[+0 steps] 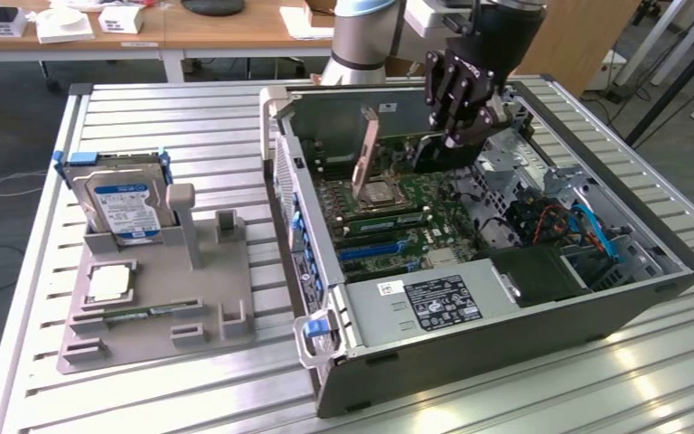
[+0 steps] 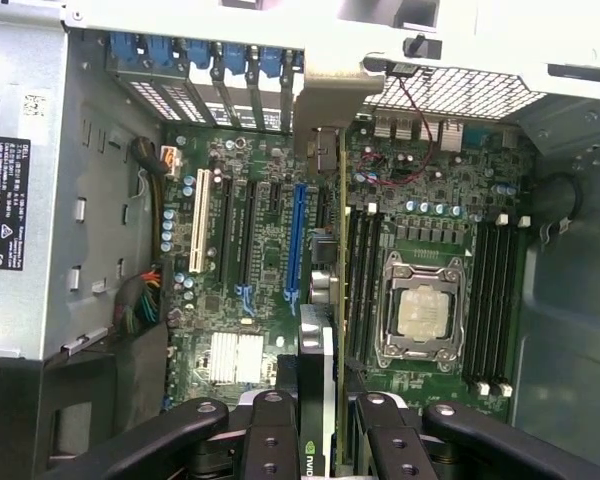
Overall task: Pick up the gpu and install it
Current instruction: 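Insert the gpu into the slot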
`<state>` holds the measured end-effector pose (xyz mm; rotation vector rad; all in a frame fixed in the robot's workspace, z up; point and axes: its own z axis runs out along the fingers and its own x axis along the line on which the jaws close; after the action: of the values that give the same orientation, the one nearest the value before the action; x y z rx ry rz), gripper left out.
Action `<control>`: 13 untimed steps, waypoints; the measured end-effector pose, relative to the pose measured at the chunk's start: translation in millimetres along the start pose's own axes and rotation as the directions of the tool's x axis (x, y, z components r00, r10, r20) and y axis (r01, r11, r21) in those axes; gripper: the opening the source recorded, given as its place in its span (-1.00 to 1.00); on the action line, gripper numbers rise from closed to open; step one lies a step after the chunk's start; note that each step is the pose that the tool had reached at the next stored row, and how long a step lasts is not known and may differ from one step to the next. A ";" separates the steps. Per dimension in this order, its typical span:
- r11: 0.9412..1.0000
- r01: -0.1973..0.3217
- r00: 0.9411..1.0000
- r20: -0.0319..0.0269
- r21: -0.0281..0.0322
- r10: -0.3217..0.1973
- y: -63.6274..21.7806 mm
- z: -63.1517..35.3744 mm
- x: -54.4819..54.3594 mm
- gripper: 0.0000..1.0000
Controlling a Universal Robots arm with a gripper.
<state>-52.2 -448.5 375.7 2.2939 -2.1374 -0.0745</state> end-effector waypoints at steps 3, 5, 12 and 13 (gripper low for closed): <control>1.000 -0.001 1.000 -0.004 0.000 0.001 0.1 0.1 1.5 -0.46; 1.000 -0.003 1.000 -0.007 0.000 0.003 0.2 0.0 2.3 -0.46; 1.000 -0.009 1.000 -0.018 -0.002 0.009 -0.3 0.7 6.1 -0.46; 1.000 -0.009 1.000 -0.018 -0.002 0.009 -0.6 0.7 6.9 -0.46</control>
<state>-51.1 -455.3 374.8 2.2743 -2.1382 -0.0563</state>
